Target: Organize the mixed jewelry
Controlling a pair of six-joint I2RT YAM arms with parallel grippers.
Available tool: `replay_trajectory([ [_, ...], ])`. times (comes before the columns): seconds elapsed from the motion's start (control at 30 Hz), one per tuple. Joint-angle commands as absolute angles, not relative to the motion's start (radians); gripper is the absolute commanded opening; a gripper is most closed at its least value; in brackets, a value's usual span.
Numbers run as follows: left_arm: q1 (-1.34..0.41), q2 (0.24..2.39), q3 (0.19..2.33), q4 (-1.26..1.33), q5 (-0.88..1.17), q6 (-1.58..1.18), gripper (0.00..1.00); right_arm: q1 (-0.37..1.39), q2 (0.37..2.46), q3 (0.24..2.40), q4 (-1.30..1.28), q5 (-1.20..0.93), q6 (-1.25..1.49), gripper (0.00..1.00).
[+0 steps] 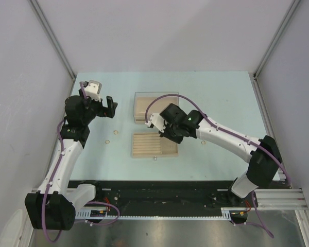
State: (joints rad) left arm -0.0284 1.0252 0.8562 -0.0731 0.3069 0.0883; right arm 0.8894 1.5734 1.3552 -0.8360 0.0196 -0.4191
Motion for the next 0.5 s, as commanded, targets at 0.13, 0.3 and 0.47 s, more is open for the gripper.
replay_trajectory([
  [0.13, -0.028, 1.006, 0.847, -0.044, 0.308, 0.114, 1.0, 0.91, 1.597, 1.344, -0.816, 0.037, -0.417, 0.0],
  [0.3, -0.028, 1.006, 0.844, -0.043, 0.308, 0.115, 1.0, 0.916, 1.592, 1.333, -0.81, 0.038, -0.417, 0.0],
  [0.47, -0.028, 1.011, 0.842, -0.04, 0.308, 0.115, 1.0, 0.919, 1.598, 1.322, -0.801, 0.046, -0.422, 0.0],
])
